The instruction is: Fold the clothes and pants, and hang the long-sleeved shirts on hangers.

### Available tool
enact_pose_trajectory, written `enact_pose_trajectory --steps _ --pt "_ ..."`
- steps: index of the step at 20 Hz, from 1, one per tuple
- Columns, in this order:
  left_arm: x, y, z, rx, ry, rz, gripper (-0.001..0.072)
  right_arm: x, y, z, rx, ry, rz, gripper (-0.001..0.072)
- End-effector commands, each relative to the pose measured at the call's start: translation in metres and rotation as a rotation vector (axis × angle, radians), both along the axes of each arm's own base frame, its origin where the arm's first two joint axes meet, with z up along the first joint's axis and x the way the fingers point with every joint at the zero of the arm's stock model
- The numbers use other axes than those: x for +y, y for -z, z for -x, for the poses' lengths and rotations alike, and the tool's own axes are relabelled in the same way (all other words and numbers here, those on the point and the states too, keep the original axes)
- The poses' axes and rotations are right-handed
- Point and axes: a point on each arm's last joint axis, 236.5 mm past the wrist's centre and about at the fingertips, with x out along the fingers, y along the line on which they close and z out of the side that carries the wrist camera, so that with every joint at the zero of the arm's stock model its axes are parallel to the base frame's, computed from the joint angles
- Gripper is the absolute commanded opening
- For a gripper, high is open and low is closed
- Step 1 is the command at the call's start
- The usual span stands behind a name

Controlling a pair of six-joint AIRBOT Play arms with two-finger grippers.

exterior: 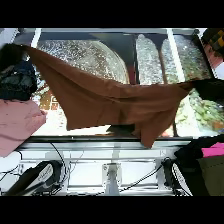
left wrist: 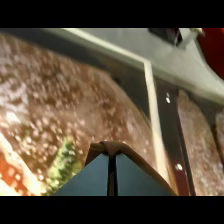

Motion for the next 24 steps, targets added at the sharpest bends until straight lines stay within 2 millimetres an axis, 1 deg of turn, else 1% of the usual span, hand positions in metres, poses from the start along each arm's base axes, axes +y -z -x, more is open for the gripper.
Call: enact_pose_trajectory --steps 1,3,4,6,8,9,10,11,12,13,14,16,18,20,22,24 --pt "-0.030 0.082 -0.051 0.128 0.006 0.133 0.0017 -0.012 0.071 -0.055 0.073 0.080 -0.083 0.0016" --pt "-0.040 0.103 -0.072 0.134 -0.042 0.216 0.0016 -0.017 0.090 -0.086 0.054 0.138 -0.153 0.0016" --pt "-0.042 0.108 -0.079 0.129 -0.069 0.241 0.0017 -0.020 0.095 -0.099 0.039 0.164 -0.182 0.0016" --pt "-0.044 0.112 -0.087 0.107 -0.106 0.233 0.0017 -0.030 0.096 -0.123 -0.012 0.222 -0.220 0.0016" --pt "-0.043 0.111 -0.090 0.090 -0.118 0.212 0.0028 -0.044 0.096 -0.141 -0.067 0.275 -0.218 0.0016" --pt "-0.043 0.111 -0.090 0.084 -0.105 0.181 0.0072 -0.049 0.097 -0.147 -0.084 0.293 -0.214 0.0018" --pt "-0.043 0.111 -0.090 0.075 -0.093 0.148 0.0308 -0.054 0.097 -0.151 -0.097 0.305 -0.205 0.0057" --pt "-0.043 0.110 -0.089 0.071 -0.088 0.134 0.0482 -0.059 0.097 -0.153 -0.110 0.310 -0.173 0.0171" --pt "-0.043 0.109 -0.089 0.067 -0.081 0.121 0.0486 -0.065 0.099 -0.152 -0.117 0.306 -0.119 0.0318" --pt "-0.042 0.107 -0.088 0.060 -0.070 0.100 0.0486 -0.070 0.101 -0.151 -0.117 0.297 -0.057 0.0423" --pt "-0.042 0.105 -0.086 0.053 -0.053 0.066 0.0486 -0.076 0.105 -0.147 -0.108 0.282 0.012 0.0437" --pt "-0.042 0.101 -0.079 0.051 -0.010 -0.007 0.0486 -0.083 0.116 -0.136 -0.056 0.248 0.122 0.0436" --pt "-0.039 0.097 -0.066 0.065 0.045 -0.093 0.0485 -0.086 0.137 -0.119 0.051 0.210 0.196 0.0435" --pt "-0.035 0.093 -0.051 0.087 0.094 -0.161 0.0485 -0.094 0.161 -0.095 0.186 0.174 0.280 0.0435" --pt "-0.029 0.086 -0.037 0.104 0.122 -0.184 0.0485 -0.109 0.177 -0.073 0.298 0.194 0.284 0.0435" --pt "-0.022 0.076 -0.028 0.105 0.123 -0.181 0.0484 -0.135 0.190 -0.047 0.406 0.257 0.253 0.0435"
